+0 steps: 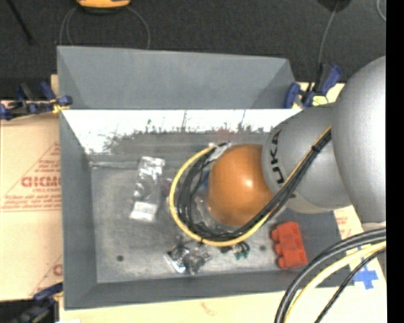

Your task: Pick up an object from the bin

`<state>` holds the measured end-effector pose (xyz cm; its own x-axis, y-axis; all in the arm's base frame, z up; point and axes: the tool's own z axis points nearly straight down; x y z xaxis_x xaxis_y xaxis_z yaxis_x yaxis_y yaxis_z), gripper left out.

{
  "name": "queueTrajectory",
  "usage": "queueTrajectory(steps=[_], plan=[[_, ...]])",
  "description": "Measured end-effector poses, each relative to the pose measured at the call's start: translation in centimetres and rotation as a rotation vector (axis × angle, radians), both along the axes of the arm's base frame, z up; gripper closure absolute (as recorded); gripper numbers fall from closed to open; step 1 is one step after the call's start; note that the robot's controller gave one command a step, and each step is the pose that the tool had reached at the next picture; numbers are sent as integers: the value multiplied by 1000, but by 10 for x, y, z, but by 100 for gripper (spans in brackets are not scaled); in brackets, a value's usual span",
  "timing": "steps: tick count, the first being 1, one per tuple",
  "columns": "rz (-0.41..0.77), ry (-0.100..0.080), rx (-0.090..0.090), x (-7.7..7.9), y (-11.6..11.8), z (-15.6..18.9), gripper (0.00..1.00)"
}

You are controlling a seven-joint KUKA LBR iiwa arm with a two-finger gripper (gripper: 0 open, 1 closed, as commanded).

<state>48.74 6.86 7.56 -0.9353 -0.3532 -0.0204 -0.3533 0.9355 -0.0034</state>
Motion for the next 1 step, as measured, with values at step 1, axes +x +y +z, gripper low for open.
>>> queueTrajectory(steps=[1], plan=[[106, 9, -5, 13, -2, 137, 100]])
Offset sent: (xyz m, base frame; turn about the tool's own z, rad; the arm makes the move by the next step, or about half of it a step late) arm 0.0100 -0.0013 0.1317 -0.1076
